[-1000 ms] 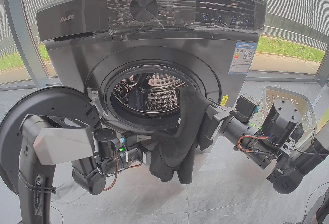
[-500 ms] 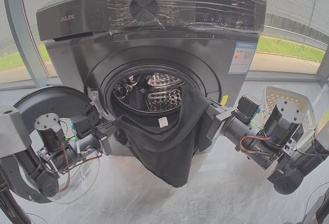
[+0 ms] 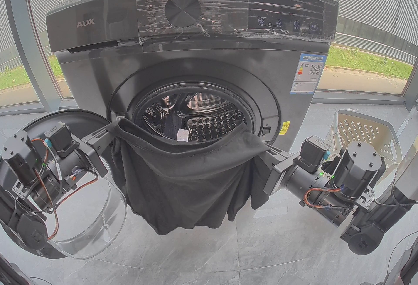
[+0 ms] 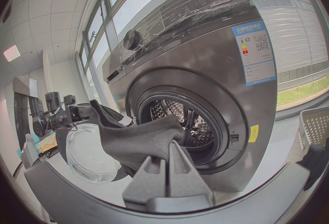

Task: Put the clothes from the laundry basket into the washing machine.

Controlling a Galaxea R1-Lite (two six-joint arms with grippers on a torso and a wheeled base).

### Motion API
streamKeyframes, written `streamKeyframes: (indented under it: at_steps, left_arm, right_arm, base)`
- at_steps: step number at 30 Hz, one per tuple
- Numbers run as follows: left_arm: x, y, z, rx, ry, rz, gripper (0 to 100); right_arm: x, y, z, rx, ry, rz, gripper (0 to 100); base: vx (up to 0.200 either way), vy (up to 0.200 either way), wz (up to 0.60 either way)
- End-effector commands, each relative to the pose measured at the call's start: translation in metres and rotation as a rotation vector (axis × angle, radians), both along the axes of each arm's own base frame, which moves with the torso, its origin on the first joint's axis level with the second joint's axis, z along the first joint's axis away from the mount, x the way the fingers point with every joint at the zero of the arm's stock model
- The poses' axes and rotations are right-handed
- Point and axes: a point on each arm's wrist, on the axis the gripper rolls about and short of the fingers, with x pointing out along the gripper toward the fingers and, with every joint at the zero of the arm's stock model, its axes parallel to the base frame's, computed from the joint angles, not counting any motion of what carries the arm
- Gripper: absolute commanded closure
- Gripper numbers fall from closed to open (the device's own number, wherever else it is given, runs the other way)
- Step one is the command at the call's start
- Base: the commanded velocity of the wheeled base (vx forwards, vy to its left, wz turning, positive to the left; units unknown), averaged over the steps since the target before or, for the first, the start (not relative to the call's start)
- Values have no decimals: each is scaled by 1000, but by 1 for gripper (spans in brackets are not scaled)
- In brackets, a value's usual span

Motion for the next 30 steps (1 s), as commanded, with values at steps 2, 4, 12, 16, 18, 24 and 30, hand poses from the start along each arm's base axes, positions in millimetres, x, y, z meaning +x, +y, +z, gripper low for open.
streamKeyframes:
  at_steps: [2,4,12,16,18,24,30]
  left_arm:
    - [-23,3,27,-29,-113,-11,100]
    - [-26,4,29,-32,-125,-11,100]
    - [-24,4,27,-27,-117,-11,100]
    - [-26,4,26,-24,-112,-13,100]
    - [-28,3,25,-23,-106,-19,100]
    - [-32,-2,21,-18,-92,-43,100]
    - [-33,-4,20,-13,-88,-51,100]
  right_arm:
    - [0,-3,-5,-15,16,-9,100]
    - [-1,-3,-4,-14,15,-9,100]
    - [-3,-5,3,3,-8,-4,100]
    - [-4,-5,3,-1,-6,2,100]
    - [-6,-2,4,3,-10,12,100]
    - [-5,-5,5,5,-13,2,100]
    - [-7,-5,7,9,-17,8,100]
  base:
    - [0,0,0]
    - [0,0,0]
    - [0,0,0]
    - [0,0,0]
    - [0,0,0]
    - [0,0,0]
    - [0,0,0]
